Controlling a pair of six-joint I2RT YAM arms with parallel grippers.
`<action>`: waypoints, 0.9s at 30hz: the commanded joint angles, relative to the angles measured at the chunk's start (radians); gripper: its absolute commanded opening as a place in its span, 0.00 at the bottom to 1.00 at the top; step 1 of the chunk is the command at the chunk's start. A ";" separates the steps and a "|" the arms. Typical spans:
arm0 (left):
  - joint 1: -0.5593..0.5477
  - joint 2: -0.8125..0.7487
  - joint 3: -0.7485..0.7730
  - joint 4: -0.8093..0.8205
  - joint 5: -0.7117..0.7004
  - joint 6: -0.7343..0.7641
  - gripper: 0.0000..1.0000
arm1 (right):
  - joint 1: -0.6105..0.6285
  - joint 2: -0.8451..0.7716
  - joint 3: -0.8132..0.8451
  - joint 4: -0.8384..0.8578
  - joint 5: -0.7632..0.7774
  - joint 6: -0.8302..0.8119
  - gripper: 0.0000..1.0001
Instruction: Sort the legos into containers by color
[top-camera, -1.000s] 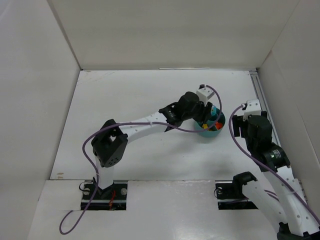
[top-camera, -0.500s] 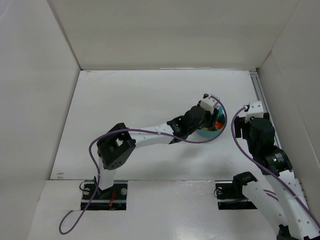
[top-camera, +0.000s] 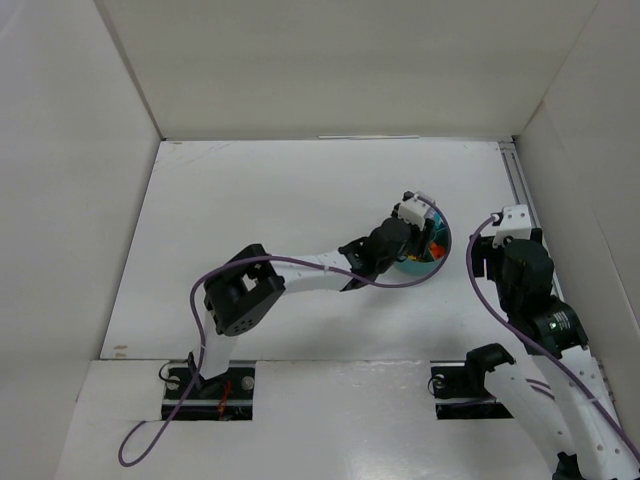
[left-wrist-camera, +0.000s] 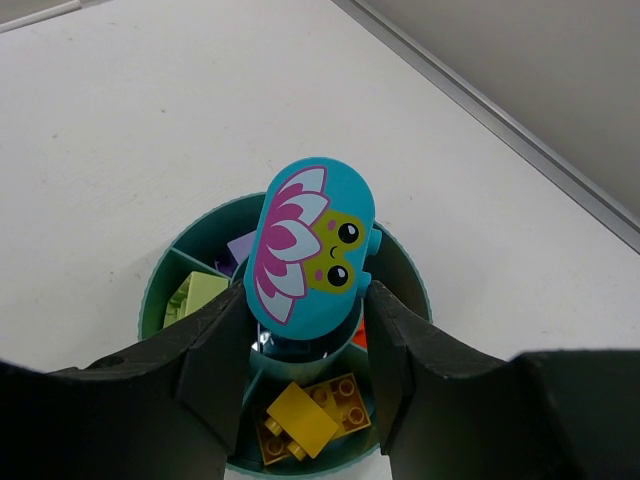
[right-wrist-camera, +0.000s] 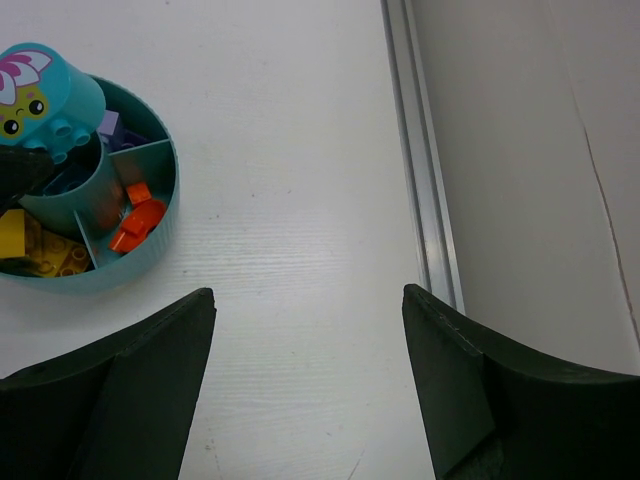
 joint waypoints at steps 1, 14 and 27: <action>0.001 -0.014 -0.023 0.086 -0.016 -0.012 0.36 | -0.004 0.000 0.033 0.010 0.018 0.015 0.80; 0.001 0.014 -0.043 0.106 -0.016 -0.034 0.44 | -0.004 0.000 0.033 0.010 0.018 0.015 0.80; 0.001 0.005 -0.072 0.106 -0.007 -0.052 0.57 | -0.004 0.000 0.033 0.010 0.018 0.015 0.80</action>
